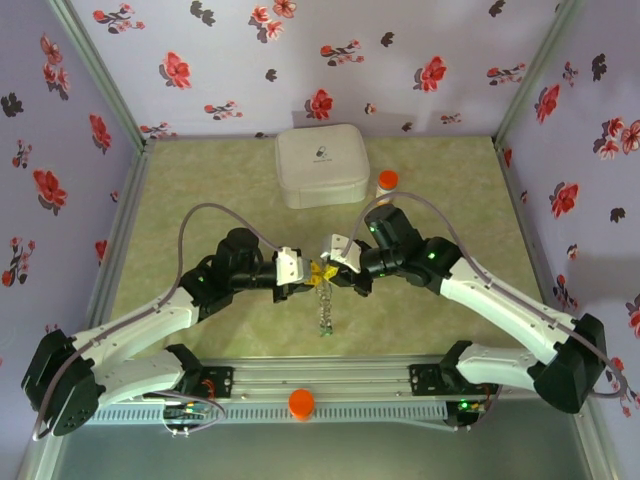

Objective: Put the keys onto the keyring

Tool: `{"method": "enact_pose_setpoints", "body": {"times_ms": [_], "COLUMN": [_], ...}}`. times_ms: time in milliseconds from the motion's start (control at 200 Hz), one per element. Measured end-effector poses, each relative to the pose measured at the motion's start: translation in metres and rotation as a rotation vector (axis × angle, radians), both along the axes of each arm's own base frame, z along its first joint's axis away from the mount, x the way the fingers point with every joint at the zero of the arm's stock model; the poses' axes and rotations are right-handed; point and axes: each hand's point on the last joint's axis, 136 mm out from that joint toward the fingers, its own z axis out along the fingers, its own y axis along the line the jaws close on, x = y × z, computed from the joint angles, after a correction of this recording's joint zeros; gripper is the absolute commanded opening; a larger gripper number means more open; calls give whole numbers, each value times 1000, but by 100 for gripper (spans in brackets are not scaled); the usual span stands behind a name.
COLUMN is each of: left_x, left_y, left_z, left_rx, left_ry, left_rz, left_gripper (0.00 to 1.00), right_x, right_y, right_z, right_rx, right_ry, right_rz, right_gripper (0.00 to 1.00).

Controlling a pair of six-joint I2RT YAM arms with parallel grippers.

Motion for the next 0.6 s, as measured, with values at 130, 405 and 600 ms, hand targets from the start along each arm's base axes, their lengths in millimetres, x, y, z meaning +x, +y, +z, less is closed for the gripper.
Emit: {"method": "enact_pose_setpoints", "body": {"times_ms": [130,405,600], "left_x": [-1,1,1], "left_y": [0,-3,-4], "left_z": [0,8,10], "left_rx": [-2,-52,-83], "left_ry": [6,-10,-7], "left_rz": [-4,2,3], "left_gripper": [0,0,0], "right_x": [0,3,5], "right_y": [0,-9,-8], "right_z": [0,11,14], "right_rx": [0,168,210], "right_ry": [-9,-42,-43], "right_rz": [2,-37,-49], "right_gripper": [16,20,18]}}
